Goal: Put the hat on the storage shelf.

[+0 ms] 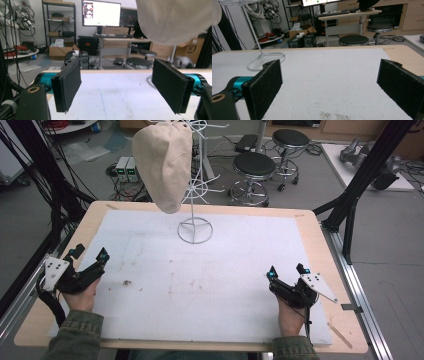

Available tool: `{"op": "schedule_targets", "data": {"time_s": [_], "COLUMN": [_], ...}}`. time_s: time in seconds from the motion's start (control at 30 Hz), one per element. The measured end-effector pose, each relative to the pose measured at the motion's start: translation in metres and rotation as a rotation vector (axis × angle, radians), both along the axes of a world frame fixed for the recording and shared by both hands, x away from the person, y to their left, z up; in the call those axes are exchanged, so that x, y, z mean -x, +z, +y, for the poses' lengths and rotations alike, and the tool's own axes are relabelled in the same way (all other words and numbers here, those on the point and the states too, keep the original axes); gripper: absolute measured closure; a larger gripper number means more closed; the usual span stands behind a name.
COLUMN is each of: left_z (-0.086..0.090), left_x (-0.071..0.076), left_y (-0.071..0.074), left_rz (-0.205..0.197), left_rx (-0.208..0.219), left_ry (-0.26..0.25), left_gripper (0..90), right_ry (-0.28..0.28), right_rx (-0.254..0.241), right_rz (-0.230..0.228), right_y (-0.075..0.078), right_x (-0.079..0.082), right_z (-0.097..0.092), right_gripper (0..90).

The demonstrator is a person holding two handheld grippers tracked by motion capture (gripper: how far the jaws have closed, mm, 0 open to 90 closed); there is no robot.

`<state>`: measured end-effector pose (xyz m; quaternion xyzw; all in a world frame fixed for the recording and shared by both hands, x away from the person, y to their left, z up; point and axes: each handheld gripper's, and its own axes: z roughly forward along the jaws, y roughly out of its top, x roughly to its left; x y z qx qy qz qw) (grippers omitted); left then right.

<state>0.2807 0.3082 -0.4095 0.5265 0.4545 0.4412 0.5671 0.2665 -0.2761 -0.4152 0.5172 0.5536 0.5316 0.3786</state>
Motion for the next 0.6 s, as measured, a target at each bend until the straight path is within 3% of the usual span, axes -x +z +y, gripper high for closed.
{"op": "schedule_targets", "data": {"time_s": [0.2, 0.6], "left_z": [0.001, -0.003], "left_x": [0.007, 0.007], "left_y": [-0.01, -0.015], "left_rz": [0.053, 0.076], "left_rx": [-0.006, 0.011], "left_ry": [0.001, -0.031], "left_gripper": [24.2, 24.1], "right_ry": [0.003, 0.003], "right_rx": [-0.004, -0.006], "right_rz": [0.001, 0.006], "right_y": [0.0, 0.001], "right_x": [0.001, 0.004], "right_z": [-0.001, 0.0], "right_gripper": [5.3, 5.3]}}
